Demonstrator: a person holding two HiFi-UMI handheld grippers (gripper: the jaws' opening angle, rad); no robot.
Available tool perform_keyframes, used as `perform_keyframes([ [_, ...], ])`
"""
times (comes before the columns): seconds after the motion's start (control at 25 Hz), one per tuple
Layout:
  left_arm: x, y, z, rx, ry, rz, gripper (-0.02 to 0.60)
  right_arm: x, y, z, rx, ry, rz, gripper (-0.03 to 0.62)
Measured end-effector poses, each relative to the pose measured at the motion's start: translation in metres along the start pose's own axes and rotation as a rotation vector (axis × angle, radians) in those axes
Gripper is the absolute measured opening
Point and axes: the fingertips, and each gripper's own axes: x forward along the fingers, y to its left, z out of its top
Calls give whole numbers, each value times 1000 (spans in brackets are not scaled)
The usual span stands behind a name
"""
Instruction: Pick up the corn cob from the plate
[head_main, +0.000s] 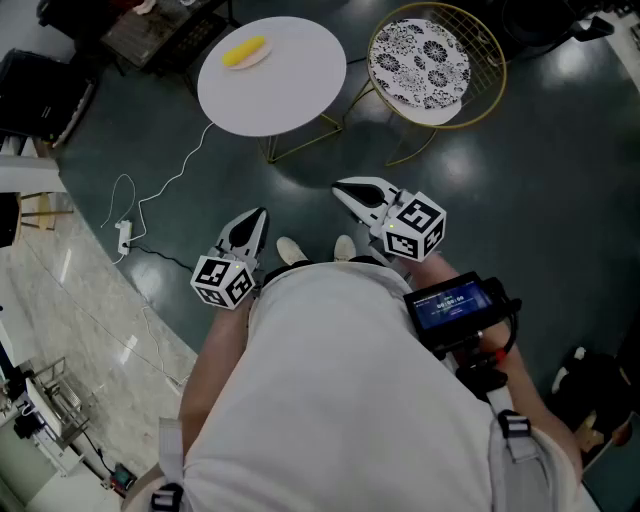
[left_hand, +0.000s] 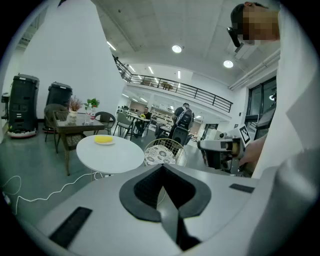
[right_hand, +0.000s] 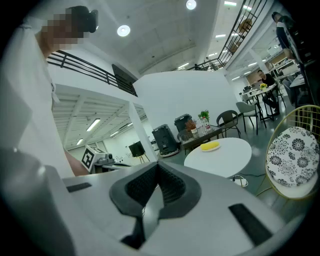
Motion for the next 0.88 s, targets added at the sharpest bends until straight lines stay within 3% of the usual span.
perform_keyframes([
  [0.32,-11,8,10,-11,-28,13,6,13,14,14,-39,-15,38,8],
  [0.44,-34,17,17,-7,-40,5,6,29,38,19,-63,-11,39,8],
  [0.6,-71,36,-3,2,-45,-10,6,55,73,-1,-89,-4,30,8],
  [0.88,-99,62,-13,-4,-47,-38,6,87,94,-16,-82,-11,9,8],
])
